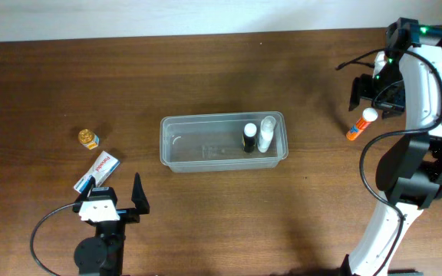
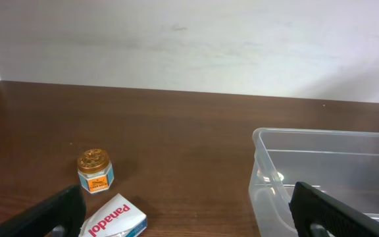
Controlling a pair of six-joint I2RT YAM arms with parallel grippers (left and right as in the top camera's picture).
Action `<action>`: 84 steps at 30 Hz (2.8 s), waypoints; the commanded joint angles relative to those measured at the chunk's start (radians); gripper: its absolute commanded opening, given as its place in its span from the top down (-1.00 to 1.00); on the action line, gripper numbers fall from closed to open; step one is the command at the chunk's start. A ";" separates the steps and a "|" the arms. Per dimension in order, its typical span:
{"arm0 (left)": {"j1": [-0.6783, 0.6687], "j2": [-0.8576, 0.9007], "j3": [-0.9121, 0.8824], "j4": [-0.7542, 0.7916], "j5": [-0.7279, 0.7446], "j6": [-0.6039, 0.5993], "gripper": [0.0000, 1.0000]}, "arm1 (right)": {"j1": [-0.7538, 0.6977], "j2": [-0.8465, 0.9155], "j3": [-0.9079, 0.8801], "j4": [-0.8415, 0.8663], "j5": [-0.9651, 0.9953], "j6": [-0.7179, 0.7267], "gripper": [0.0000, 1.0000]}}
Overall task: Pack container
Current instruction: 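Move right gripper to the orange tube and grasp it, then lower the orange tube into the container and open the right gripper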
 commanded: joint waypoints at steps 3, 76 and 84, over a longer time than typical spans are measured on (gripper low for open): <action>0.003 -0.010 -0.002 -0.008 -0.003 0.019 -0.99 | -0.005 0.008 -0.005 0.012 0.026 -0.018 -0.38; 0.003 -0.010 -0.002 -0.008 -0.003 0.019 -0.99 | 0.473 -0.337 0.145 -0.168 -0.154 -0.014 0.69; 0.003 -0.010 -0.002 -0.008 -0.003 0.019 -0.99 | 0.582 -0.337 0.050 -0.160 -0.079 0.021 0.69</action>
